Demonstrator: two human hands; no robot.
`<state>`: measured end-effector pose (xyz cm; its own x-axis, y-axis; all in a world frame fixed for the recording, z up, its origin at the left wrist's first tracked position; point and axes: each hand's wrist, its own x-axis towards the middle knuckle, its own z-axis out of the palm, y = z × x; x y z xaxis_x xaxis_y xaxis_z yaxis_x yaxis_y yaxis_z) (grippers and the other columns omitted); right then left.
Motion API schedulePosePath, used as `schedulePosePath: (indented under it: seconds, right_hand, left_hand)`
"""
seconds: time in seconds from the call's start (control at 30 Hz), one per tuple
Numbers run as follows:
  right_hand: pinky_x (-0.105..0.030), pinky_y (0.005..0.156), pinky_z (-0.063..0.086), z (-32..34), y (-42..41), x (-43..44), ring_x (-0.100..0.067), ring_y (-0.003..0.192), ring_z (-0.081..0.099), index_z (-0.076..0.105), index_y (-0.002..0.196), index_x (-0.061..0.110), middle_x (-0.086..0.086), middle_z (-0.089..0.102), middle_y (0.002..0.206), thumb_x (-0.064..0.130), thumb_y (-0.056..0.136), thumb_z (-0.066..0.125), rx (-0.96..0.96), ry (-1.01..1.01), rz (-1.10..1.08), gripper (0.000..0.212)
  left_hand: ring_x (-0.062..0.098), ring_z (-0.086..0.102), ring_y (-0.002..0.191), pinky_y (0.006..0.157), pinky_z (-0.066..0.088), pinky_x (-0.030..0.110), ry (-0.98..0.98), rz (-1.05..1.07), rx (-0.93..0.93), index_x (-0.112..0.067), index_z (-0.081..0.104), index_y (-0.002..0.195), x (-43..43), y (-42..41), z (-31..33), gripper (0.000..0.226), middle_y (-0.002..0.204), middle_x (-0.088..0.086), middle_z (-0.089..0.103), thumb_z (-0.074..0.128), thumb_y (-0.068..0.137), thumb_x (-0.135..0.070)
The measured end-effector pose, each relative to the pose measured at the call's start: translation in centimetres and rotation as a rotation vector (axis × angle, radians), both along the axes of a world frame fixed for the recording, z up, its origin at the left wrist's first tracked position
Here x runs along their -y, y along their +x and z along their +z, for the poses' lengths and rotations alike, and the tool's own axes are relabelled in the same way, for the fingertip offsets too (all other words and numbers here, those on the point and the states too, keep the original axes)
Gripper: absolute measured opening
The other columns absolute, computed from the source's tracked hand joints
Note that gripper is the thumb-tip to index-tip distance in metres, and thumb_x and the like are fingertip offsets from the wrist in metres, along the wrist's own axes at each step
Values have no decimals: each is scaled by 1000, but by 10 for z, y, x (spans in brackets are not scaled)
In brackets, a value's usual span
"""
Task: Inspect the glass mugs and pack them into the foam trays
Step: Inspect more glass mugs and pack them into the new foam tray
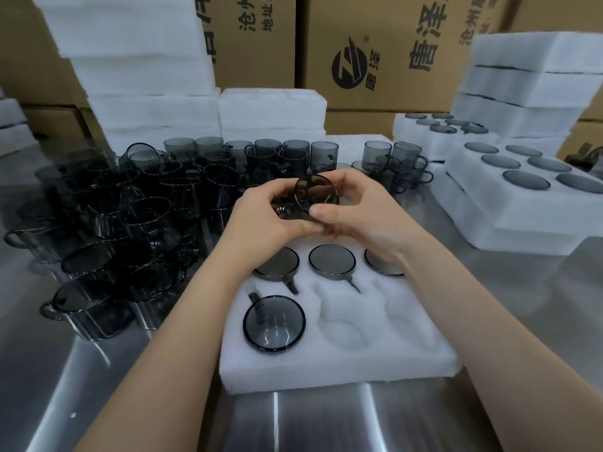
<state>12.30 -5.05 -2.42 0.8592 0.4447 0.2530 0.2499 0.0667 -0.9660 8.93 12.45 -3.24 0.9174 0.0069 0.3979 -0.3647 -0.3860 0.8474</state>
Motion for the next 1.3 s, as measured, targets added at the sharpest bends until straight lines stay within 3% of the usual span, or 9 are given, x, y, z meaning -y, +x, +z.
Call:
schedulePosePath:
  seconds: [0.13,0.23,0.5,0.6,0.8,0.9,1.07,1.17,1.3]
  right_hand:
    - [-24,49,50,-2,-5,-7,-10,59,61,53,96,18,-5,63,98,32,63,85,129,-129,-160,48]
    - [-21,46,48,-1,-7,-13,-3,56,60,50,86,21,9,62,77,48,63,82,196,-204,-304,47]
    - [-24,36,42,4,-3,-8,-20,36,54,53,79,13,-11,60,52,31,99,55,26,-41,-285,26]
    - [-22,43,44,4,-2,-3,-16,44,54,65,97,12,-6,64,60,20,103,46,-95,73,-125,22]
    - [-25,56,49,7,0,1,-15,58,57,58,130,14,-8,64,106,16,103,42,-189,247,49,32]
    - [-29,66,54,6,1,3,-19,72,64,51,139,14,-10,63,113,20,102,43,-195,195,87,38]
    - [-42,88,52,6,-2,3,-31,111,60,46,143,12,-16,57,134,33,100,43,-141,164,271,48]
    - [-43,87,54,5,-1,5,-29,101,64,50,140,14,-11,64,121,37,91,52,-115,149,202,54]
    - [-30,63,55,3,-3,3,-26,77,66,59,125,17,-10,67,105,35,83,65,-93,180,153,46]
  left_hand:
    - [-6,64,86,78,47,8,90,16,38,-45,67,95,4,-2,2,52,90,-20,71,94,56,-24]
    - [-11,61,84,73,41,2,148,18,68,-42,64,97,7,-3,1,56,91,-20,68,94,55,-21]
    - [-8,59,92,77,40,1,155,-3,57,-39,61,104,5,-3,1,55,98,-20,66,92,60,-26]
    - [-5,61,96,82,41,3,112,24,59,-31,65,109,4,-1,1,52,101,-16,68,90,63,-26]
    - [7,65,105,99,50,35,-75,-5,66,-21,61,108,3,-3,1,49,107,-8,70,85,67,-34]
    - [6,65,101,94,51,32,-139,-66,77,-27,54,106,3,-6,2,48,103,-11,70,75,67,-47]
    - [1,65,100,79,50,16,-203,-208,40,-22,51,111,2,-9,3,37,99,-19,70,72,82,-28]
    - [7,65,107,82,52,21,-224,-186,54,-19,54,115,1,-7,1,49,108,-10,70,76,73,-30]
    - [11,63,111,90,54,29,-193,-158,105,-23,55,123,0,-5,0,60,118,-3,65,79,68,-18]
